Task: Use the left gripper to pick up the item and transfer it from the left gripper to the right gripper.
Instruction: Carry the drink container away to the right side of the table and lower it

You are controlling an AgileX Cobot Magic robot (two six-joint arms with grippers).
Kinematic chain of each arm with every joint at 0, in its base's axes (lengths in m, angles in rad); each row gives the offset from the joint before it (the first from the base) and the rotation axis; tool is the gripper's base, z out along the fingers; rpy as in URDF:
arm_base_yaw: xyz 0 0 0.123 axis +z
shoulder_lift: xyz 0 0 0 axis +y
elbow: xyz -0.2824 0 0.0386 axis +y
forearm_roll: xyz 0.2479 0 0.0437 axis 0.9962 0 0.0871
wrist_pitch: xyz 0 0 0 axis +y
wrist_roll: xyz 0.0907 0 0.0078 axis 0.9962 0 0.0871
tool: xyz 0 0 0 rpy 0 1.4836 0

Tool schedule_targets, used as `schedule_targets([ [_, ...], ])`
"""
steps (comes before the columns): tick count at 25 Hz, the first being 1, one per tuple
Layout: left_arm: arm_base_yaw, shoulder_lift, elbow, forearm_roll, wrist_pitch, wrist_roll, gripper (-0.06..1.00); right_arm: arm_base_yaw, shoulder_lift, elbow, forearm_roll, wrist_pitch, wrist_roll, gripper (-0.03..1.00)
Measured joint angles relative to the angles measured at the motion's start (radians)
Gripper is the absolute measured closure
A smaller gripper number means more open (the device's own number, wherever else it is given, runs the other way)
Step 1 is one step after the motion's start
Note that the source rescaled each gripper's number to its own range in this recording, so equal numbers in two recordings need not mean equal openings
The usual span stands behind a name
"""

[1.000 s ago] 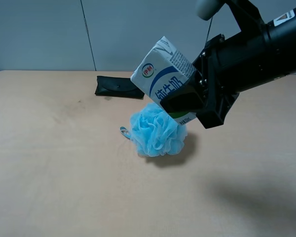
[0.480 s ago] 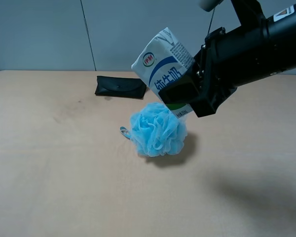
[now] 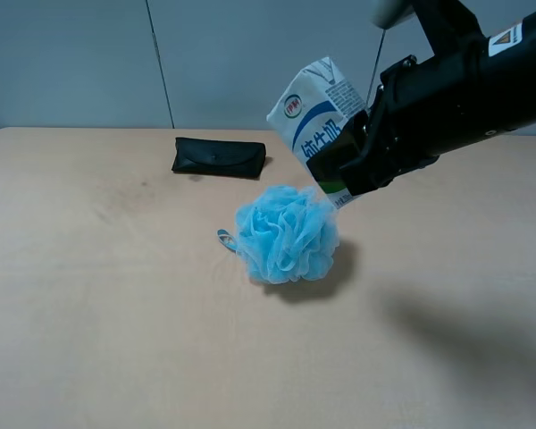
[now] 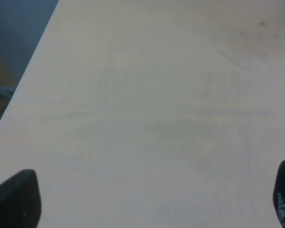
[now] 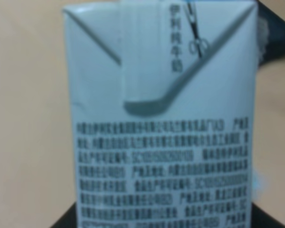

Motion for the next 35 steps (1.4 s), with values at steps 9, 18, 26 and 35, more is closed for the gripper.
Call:
schedule_targets([
  [9, 0.000, 0.000, 0.000, 0.001, 0.000, 0.000, -0.03, -0.222, 0.103, -0.007, -0.220, 0.049, 0.243, 0.97],
  [18, 0.000, 0.000, 0.000, 0.001, 0.000, 0.000, -0.03, -0.434, 0.260, -0.007, -0.196, -0.012, 0.253, 0.97],
  [26, 0.000, 0.000, 0.000, 0.001, 0.000, 0.000, -0.03, -0.442, 0.416, -0.009, -0.191, -0.082, 0.253, 0.97],
  [35, 0.000, 0.000, 0.000, 0.001, 0.000, 0.000, -0.03, -0.442, 0.518, -0.009, -0.189, -0.173, 0.253, 0.97],
])
